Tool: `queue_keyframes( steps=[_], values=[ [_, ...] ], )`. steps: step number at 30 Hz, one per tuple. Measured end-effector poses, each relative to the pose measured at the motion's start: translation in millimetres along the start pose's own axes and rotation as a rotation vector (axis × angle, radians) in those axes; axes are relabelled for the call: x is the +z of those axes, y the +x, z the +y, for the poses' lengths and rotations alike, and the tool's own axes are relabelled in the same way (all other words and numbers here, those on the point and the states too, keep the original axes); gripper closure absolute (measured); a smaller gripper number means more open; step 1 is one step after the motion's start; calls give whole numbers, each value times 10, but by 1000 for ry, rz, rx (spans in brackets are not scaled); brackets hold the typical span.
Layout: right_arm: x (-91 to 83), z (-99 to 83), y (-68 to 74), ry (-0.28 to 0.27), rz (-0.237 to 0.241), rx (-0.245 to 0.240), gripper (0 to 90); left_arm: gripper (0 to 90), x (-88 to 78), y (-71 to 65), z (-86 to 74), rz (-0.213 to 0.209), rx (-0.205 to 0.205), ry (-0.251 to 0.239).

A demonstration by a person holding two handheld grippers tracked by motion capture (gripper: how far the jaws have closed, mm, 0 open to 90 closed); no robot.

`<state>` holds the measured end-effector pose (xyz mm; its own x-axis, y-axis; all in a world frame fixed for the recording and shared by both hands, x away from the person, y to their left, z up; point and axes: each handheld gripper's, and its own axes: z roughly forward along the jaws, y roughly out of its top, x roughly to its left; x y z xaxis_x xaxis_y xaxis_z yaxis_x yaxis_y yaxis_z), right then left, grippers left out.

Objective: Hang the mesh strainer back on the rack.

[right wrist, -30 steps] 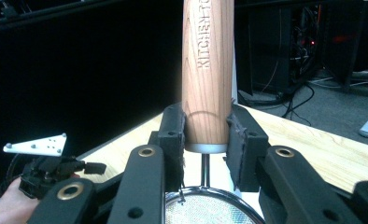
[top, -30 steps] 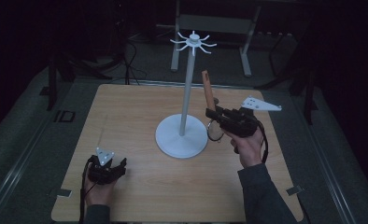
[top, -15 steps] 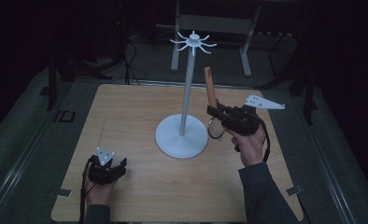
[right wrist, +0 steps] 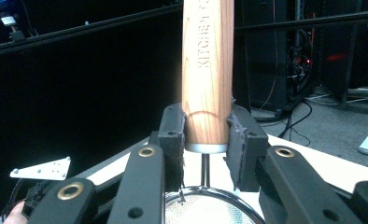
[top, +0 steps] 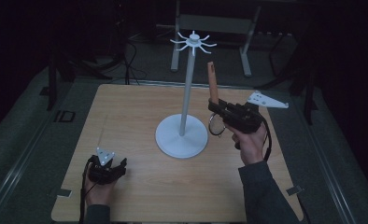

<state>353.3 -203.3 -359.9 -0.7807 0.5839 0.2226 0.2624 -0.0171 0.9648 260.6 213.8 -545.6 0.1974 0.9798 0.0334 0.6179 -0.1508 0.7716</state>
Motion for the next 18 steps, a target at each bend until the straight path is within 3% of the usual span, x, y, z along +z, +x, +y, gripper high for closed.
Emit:
queue_keyframes(
  steps=[9, 18],
  values=[
    [-7, 51, 9, -39, 7, 0, 697, 376, -1, 7, 0, 0, 0, 1],
    [2, 123, 11, -98, 47, 33, 697, 376, 2, 4, 1, -1, -1, 3]
  ],
)
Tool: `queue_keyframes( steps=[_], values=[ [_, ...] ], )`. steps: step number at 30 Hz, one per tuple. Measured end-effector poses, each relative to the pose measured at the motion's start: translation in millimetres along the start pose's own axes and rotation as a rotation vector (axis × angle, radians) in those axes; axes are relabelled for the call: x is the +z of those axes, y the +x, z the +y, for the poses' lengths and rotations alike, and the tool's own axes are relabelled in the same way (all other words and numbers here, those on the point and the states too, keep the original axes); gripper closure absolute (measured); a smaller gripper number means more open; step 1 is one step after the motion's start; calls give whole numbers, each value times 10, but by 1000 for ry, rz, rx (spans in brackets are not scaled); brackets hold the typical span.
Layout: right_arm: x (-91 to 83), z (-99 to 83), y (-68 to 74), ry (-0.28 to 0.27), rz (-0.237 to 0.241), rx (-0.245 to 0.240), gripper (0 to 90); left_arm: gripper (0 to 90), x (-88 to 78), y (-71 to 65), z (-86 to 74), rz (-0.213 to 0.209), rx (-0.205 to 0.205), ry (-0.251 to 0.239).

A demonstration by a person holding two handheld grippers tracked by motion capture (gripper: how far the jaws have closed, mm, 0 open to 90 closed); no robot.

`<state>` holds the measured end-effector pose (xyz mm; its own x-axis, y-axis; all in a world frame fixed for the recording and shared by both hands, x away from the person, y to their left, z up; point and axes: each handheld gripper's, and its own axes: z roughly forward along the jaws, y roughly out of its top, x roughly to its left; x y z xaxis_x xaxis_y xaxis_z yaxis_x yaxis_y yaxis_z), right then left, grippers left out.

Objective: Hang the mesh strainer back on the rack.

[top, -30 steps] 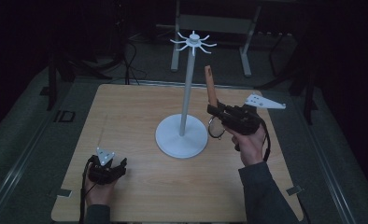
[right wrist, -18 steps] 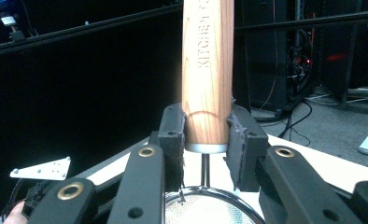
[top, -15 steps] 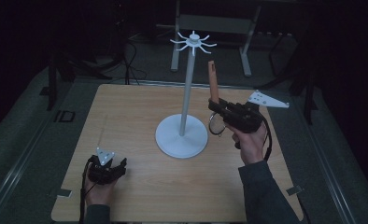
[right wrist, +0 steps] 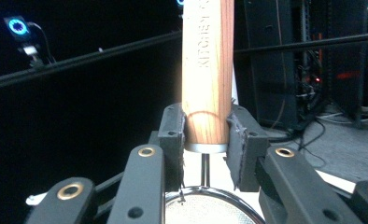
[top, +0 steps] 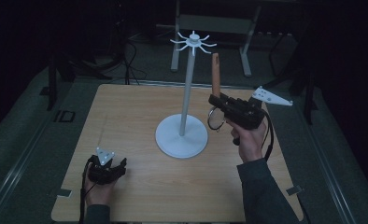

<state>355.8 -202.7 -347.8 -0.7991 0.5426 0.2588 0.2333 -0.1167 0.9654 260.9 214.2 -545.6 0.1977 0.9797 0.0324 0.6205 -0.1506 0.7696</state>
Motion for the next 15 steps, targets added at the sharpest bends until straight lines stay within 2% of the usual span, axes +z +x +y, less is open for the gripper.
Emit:
queue_keyframes(
  steps=[7, 9, 15],
  values=[
    [38, 36, -13, -42, 39, 50, 697, 375, 1, 4, 0, -1, -2, -1],
    [56, 49, -11, -47, 57, 53, 697, 375, 1, 3, 0, -1, -1, -1],
    [106, 65, -2, -39, 64, 54, 697, 375, -4, 4, 0, 0, 0, -1]
  ],
)
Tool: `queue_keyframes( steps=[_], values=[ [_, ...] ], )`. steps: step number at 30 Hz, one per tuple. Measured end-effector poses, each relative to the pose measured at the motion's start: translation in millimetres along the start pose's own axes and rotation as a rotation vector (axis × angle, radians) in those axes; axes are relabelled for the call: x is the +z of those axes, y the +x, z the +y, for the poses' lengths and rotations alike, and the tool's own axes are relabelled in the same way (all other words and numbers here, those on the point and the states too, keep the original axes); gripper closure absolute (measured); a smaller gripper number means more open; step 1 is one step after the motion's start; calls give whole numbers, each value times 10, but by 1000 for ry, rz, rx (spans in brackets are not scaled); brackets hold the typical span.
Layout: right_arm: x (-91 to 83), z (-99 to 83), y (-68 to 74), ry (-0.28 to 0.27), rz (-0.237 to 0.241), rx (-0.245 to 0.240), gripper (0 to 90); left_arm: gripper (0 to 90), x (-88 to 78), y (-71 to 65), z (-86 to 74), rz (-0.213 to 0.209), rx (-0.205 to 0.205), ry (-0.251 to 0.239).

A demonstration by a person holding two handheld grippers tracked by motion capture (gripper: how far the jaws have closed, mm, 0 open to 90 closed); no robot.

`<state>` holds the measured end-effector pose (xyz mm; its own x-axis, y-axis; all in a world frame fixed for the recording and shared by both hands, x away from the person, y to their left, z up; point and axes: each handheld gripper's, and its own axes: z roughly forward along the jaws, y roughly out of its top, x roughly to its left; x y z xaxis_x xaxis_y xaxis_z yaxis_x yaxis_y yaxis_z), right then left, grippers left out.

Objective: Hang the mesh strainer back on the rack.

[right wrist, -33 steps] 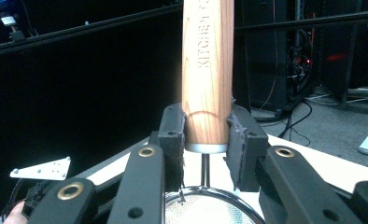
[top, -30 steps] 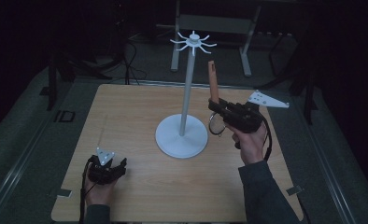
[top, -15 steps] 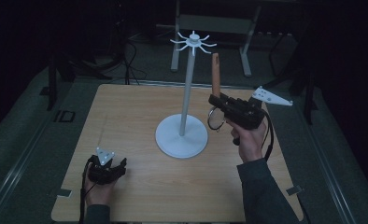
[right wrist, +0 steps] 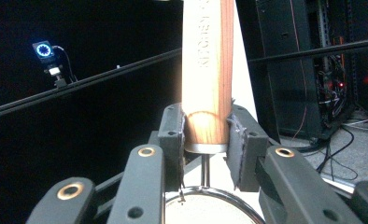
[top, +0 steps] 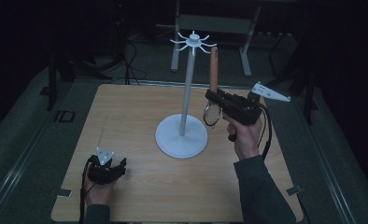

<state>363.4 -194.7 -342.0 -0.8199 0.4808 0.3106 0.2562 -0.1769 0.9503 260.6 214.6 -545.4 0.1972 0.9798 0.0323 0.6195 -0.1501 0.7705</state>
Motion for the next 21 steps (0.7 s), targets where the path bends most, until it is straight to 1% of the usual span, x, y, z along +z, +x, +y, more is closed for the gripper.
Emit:
queue_keyframes(
  steps=[16, 21],
  values=[
    [138, 20, -38, 28, 16, 33, 697, 375, -2, 3, 0, 0, -1, 0],
    [182, 25, -47, 40, 14, 35, 697, 375, -2, 6, 0, -1, -1, 1]
  ],
)
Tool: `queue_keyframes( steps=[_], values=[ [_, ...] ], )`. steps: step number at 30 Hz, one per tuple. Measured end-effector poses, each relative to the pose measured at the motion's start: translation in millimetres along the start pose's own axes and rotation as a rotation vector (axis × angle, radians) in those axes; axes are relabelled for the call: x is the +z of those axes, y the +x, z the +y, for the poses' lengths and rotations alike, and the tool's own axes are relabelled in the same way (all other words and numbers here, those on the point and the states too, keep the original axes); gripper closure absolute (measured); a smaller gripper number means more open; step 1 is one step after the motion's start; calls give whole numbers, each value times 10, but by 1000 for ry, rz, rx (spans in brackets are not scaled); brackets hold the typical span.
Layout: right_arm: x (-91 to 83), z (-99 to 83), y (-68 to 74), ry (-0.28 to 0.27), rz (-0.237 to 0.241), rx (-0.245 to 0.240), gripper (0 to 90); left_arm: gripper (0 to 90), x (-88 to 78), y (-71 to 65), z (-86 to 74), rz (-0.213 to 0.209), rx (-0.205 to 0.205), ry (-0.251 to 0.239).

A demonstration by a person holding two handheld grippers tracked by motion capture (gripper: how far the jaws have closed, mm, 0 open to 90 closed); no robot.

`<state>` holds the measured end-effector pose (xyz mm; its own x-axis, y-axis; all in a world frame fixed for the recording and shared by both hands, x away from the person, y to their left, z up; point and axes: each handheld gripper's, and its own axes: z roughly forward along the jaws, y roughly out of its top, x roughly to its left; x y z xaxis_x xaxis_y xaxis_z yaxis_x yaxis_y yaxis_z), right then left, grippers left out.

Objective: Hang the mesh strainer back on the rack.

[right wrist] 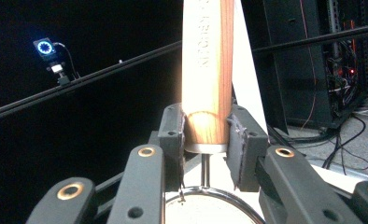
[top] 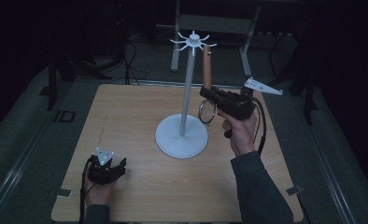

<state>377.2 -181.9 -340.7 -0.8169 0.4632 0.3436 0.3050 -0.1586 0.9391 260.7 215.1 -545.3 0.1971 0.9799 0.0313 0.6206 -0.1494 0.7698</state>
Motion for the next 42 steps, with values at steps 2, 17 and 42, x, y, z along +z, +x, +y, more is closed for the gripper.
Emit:
queue_keyframes(
  steps=[2, 17, 42],
  values=[
    [17, -1, 3, 4, -2, 0, 697, 375, 1, -2, 0, 1, -1, -1],
    [112, -35, -13, 48, -26, -19, 697, 375, 3, -5, -1, 0, 0, -2],
    [-10, -126, -102, 55, -154, -46, 508, 375, 2, -3, -1, 2, -2, -3]
  ],
)
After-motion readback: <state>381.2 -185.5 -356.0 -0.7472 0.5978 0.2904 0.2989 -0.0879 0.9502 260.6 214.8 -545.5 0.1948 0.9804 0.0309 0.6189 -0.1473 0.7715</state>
